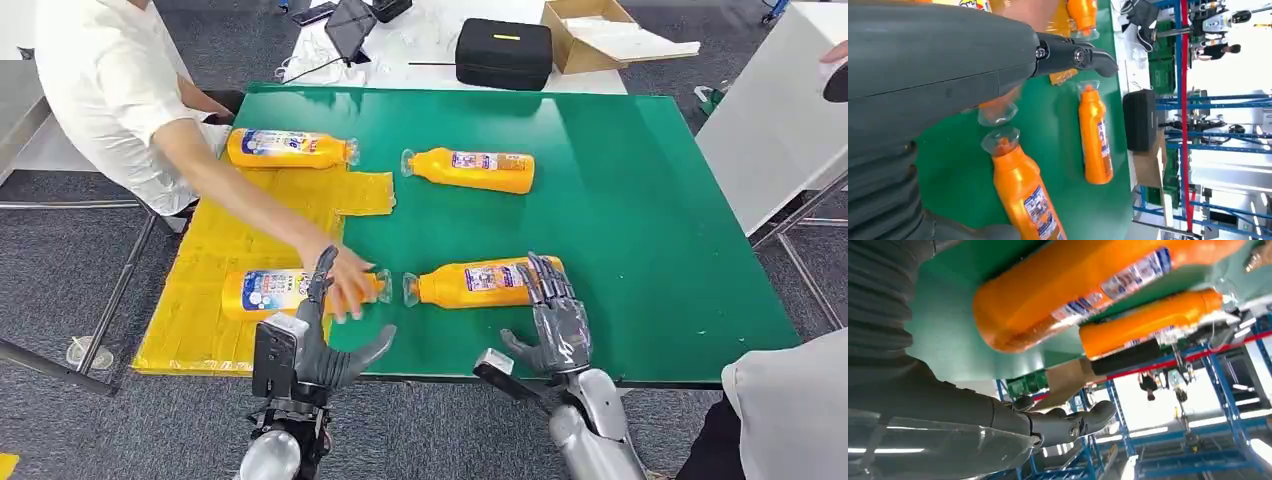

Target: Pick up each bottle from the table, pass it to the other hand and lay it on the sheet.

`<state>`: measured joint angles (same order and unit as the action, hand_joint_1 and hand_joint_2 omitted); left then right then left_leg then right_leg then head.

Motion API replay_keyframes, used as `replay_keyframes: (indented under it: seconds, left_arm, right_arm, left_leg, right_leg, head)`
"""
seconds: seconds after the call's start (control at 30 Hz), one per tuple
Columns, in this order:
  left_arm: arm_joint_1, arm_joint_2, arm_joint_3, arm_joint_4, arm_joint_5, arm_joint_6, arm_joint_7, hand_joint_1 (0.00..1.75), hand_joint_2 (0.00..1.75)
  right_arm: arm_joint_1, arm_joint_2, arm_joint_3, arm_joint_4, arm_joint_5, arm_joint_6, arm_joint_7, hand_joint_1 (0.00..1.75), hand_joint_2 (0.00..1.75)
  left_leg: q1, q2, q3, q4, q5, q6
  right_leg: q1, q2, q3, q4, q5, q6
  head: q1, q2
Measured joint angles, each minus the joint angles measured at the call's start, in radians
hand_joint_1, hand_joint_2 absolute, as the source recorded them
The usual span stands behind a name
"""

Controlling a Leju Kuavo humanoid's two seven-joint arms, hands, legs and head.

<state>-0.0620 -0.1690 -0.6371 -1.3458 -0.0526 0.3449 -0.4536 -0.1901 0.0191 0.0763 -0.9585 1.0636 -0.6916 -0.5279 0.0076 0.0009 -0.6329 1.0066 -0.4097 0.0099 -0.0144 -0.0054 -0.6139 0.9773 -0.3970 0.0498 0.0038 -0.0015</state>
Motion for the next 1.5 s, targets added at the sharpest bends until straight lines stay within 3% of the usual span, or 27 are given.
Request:
replay_keyframes:
  seconds: [0.33,0.77,1.13,1.5]
  left_arm:
    - [-0.034,-0.010,-0.024,0.021,0.003,-0.009,-0.006,0.00,1.75]
    - [-0.051,-0.021,-0.034,0.039,0.015,-0.010,-0.016,0.00,1.75]
    - [-0.057,-0.020,-0.048,0.047,0.032,-0.007,-0.026,0.00,1.75]
    - [-0.078,-0.021,-0.057,0.050,0.046,0.000,-0.027,0.00,1.75]
  right_arm:
    - [-0.091,-0.026,0.005,0.154,0.100,0.000,0.033,0.00,1.75]
    - [-0.146,-0.031,0.002,0.260,0.103,-0.001,0.031,0.00,1.75]
    - [-0.150,-0.017,-0.057,0.269,0.240,-0.007,0.052,0.00,1.75]
    - [-0.180,-0.013,-0.104,0.264,0.439,-0.007,0.217,0.00,1.75]
  left_leg:
    - [0.000,0.000,0.000,0.000,0.000,0.000]
    - [0.000,0.000,0.000,0.000,0.000,0.000]
    - [0.000,0.000,0.000,0.000,0.000,0.000]
    - [0.000,0.000,0.000,0.000,0.001,0.001]
  right_leg:
    - [0.000,0.000,0.000,0.000,0.000,0.000]
    - [0.000,0.000,0.000,0.000,0.000,0.000]
    - [0.000,0.000,0.000,0.000,0.000,0.000]
    - [0.000,0.000,0.000,0.000,0.001,0.001]
  head:
    - [0.000,0.000]
    - [0.000,0.000]
    - [0.000,0.000]
    - [0.000,0.000]
